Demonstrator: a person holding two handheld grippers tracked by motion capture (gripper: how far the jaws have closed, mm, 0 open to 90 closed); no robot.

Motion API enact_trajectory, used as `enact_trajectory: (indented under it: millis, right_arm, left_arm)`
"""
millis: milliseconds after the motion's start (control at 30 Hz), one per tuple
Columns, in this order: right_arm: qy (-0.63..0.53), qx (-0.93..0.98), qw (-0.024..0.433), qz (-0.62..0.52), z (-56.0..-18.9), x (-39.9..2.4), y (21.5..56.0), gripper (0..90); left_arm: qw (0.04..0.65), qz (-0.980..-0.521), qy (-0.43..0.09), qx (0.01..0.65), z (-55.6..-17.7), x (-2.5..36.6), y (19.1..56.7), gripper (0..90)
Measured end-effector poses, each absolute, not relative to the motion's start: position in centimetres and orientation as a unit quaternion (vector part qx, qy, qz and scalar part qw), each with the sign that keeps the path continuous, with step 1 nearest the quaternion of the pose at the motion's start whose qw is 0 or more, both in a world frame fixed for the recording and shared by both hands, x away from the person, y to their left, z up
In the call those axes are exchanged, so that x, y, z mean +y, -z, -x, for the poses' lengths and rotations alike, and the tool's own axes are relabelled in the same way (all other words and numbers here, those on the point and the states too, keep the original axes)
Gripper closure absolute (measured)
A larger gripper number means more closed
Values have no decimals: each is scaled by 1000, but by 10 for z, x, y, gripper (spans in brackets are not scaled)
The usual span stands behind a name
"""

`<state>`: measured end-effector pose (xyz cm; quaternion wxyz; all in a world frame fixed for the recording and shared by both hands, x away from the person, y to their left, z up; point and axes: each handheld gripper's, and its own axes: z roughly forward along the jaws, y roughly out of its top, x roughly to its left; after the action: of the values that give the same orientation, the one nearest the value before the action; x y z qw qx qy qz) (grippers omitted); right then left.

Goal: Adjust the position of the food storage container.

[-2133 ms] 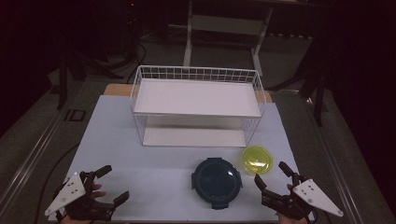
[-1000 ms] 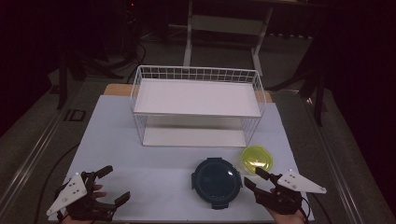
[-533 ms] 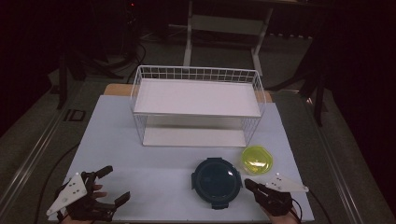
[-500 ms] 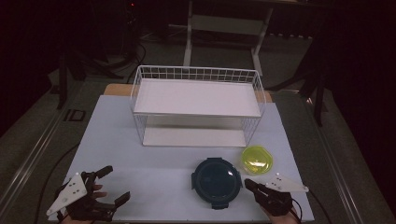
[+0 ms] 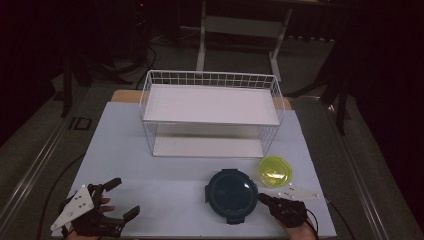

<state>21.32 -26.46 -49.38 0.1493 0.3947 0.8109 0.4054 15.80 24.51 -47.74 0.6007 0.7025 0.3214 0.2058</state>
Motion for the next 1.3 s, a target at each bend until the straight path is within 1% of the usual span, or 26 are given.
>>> enact_trajectory:
  millis: [133, 933, 1067, 1300]
  right_arm:
    - [-402, 808, 159, -401, -214, -261, 495, 900]
    - [-424, 811, 110, -388, -218, -239, 497, 900]
    - [-412, 814, 120, -392, -217, -236, 497, 900]
    - [-415, 809, 117, -400, -221, -235, 498, 900]
  left_arm:
    - [601, -703, -205, 320, -158, 244, 477, 0]
    - [596, -711, -199, 315, -157, 240, 479, 0]
    - [596, -711, -200, 315, -157, 241, 479, 0]
    - [594, -714, -197, 313, -158, 239, 480, 0]
